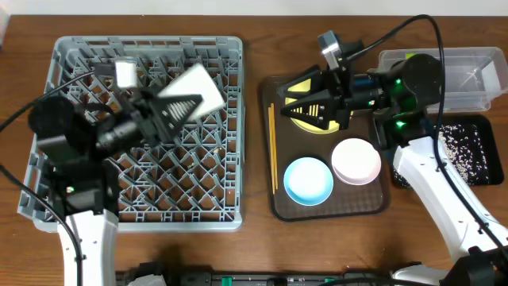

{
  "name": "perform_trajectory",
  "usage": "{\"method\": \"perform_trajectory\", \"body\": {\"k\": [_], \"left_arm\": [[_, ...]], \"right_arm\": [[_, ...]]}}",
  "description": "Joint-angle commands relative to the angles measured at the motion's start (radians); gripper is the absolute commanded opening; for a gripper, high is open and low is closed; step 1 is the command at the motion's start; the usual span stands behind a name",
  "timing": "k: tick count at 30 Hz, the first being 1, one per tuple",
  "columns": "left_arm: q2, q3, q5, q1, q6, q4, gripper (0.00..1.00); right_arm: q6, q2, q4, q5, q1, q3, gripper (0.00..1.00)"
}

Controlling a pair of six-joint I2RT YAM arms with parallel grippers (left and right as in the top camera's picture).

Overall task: Sort waste into correct bins and load items into the dishwasher
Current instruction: 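Carry the white cup left over the dish rack with the left gripper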

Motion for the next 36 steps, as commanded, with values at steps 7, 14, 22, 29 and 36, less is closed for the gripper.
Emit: {"method": "perform_trajectory", "body": {"k": [7, 14, 22, 29, 36], "left_arm": [[0.08, 0.008, -0.431, 0.047, 0.251, -0.307, 0.2], [0.082, 0.031, -0.708, 0.01, 0.364, -0.449, 0.2], [0.083, 0.153, -1.011, -0.154, 0.517, -0.644, 0.2], [0.093, 0.179, -1.211, -0.309, 0.544, -0.662, 0.2], [0.193, 0.198, -1.328, -0.433, 0.549, -0.741, 0.2]], "right_arm": [[0.013, -0.011, 0.002, 0.001, -0.009, 0.011, 0.49], [-0.066, -0.011, -0.13, 0.027, -0.069, 0.01, 0.52], [-0.389, -0.015, -0.779, 0.466, -0.111, 0.012, 0.66], [-0.536, -0.091, -1.176, 0.84, -0.108, 0.093, 0.68], [-0.657, -0.124, -1.567, 1.113, -0.078, 0.275, 0.71]]}}
